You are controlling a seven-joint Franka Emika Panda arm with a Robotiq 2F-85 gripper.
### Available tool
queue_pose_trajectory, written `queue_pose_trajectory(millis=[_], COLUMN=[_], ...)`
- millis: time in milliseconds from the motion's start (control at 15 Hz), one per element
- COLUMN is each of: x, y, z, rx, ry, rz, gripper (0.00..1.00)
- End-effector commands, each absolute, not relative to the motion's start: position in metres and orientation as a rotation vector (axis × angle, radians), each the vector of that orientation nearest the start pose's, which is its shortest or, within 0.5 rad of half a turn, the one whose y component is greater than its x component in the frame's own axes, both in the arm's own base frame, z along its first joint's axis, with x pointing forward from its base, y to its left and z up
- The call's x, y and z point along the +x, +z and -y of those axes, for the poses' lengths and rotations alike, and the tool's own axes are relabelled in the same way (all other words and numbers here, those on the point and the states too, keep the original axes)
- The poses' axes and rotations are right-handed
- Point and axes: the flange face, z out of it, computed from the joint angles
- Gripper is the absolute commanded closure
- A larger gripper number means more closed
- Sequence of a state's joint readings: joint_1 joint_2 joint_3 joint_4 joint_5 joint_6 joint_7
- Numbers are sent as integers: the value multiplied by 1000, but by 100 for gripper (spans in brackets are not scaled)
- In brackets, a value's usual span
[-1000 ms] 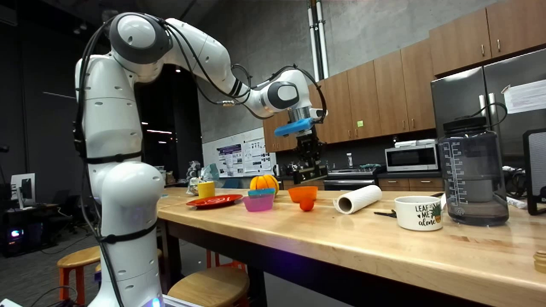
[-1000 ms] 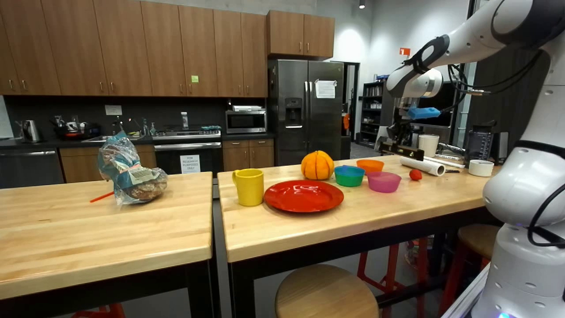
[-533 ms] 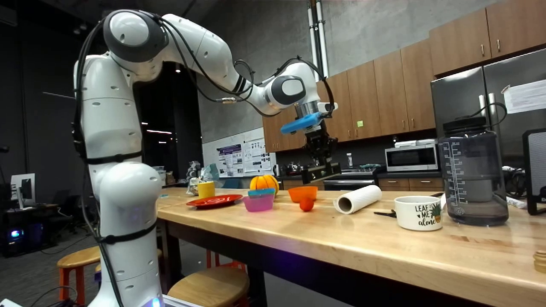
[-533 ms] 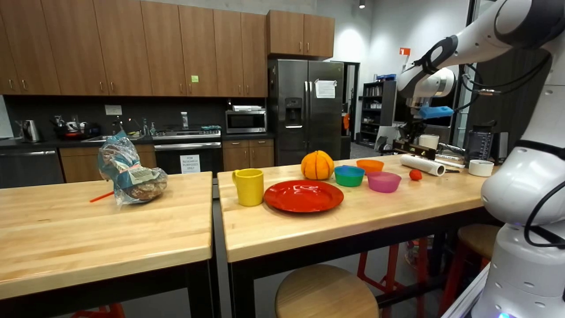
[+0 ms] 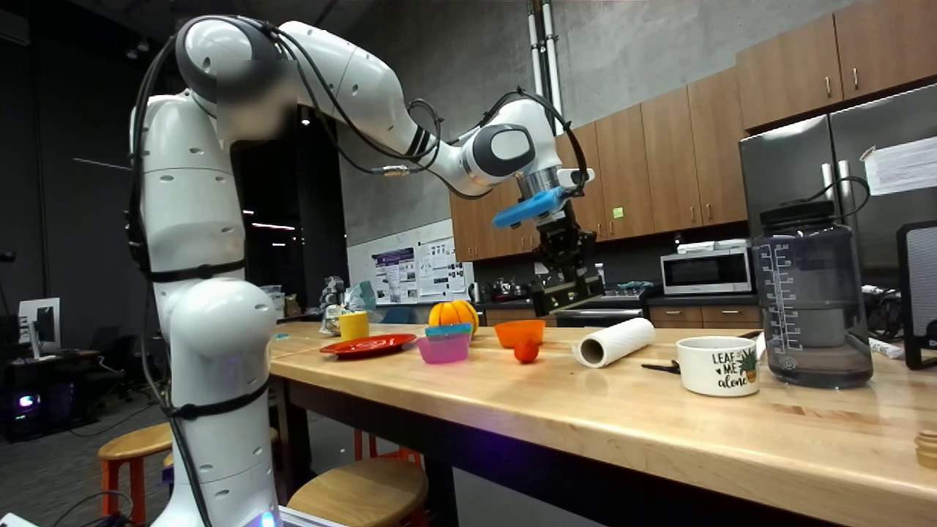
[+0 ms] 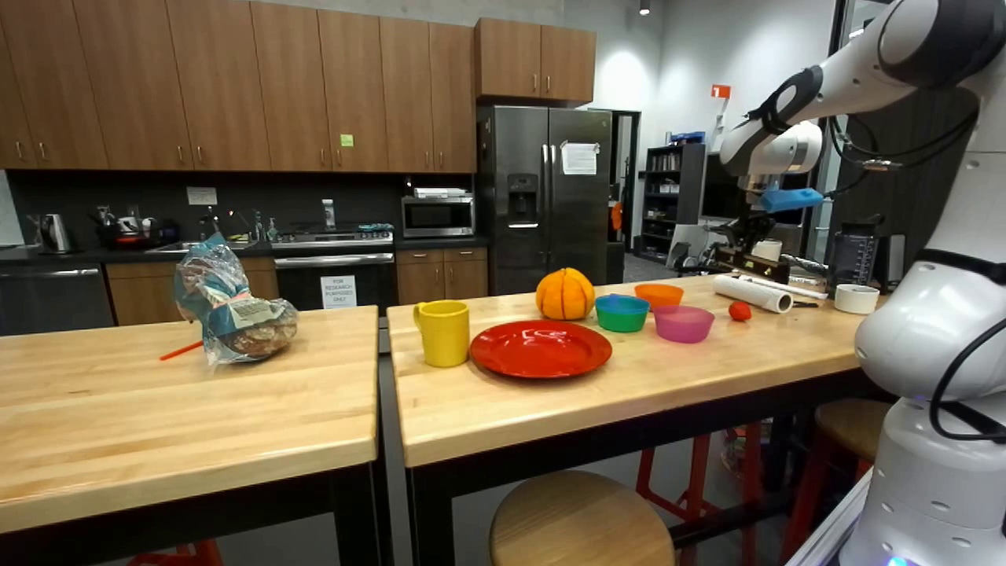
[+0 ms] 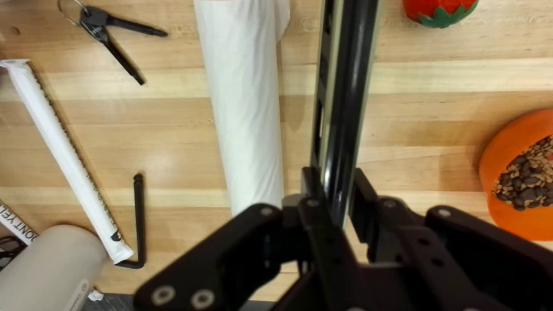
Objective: Remove the black object from the yellow mug and move it to the right
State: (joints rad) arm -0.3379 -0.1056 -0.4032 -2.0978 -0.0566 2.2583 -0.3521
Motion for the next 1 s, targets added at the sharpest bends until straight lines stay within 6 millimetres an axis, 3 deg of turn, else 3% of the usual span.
queue_pose_trajectory(millis=[0, 533, 933], x=[402, 431, 429], y=[490, 485, 483], z=[394, 418, 449], rx=[-3248, -3304, -3325], ry=[-395, -420, -309], rz=[-575, -518, -565], gripper=[95, 95, 95])
